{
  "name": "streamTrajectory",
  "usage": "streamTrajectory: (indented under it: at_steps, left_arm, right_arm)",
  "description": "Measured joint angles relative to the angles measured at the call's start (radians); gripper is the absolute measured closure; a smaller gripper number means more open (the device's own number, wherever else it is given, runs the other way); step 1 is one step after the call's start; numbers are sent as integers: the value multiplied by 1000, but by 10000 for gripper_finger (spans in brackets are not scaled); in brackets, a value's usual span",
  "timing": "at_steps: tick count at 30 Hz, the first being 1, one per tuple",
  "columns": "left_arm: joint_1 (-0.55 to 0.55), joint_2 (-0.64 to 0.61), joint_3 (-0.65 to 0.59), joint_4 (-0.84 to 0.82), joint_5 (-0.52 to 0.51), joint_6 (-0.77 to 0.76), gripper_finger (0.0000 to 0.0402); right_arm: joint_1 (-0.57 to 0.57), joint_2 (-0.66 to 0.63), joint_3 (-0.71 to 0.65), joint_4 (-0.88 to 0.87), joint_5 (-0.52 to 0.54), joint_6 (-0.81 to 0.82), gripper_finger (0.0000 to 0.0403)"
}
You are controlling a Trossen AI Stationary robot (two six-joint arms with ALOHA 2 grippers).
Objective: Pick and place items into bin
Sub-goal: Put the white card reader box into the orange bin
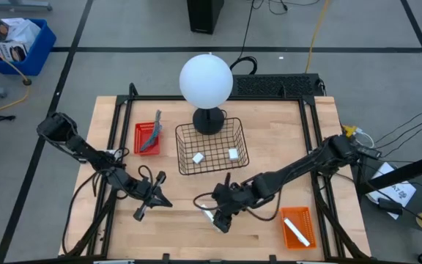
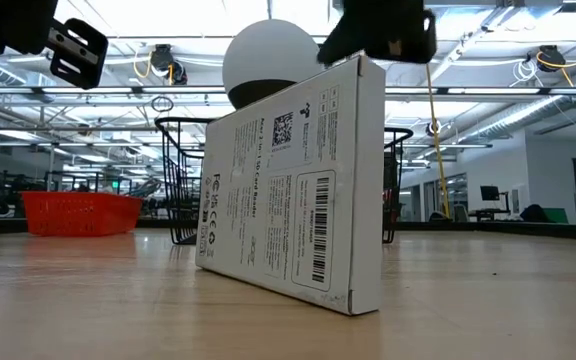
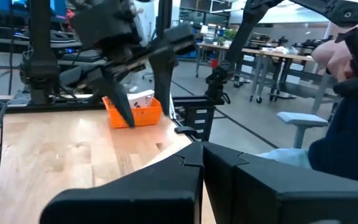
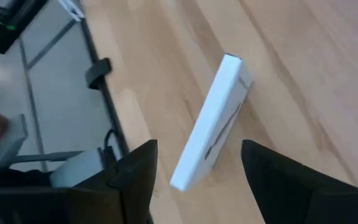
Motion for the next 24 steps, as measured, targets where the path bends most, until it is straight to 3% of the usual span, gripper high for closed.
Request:
streamTrajectory:
  at_steps: [9, 24]
  left_arm:
    - [0, 0, 0, -2, 25, 16, 394]
    - [0, 0, 0, -1, 52, 32, 394]
  right_arm:
    - [-30, 114, 65, -31, -124, 29, 178]
    - [-36, 129, 66, -31, -127, 40, 179]
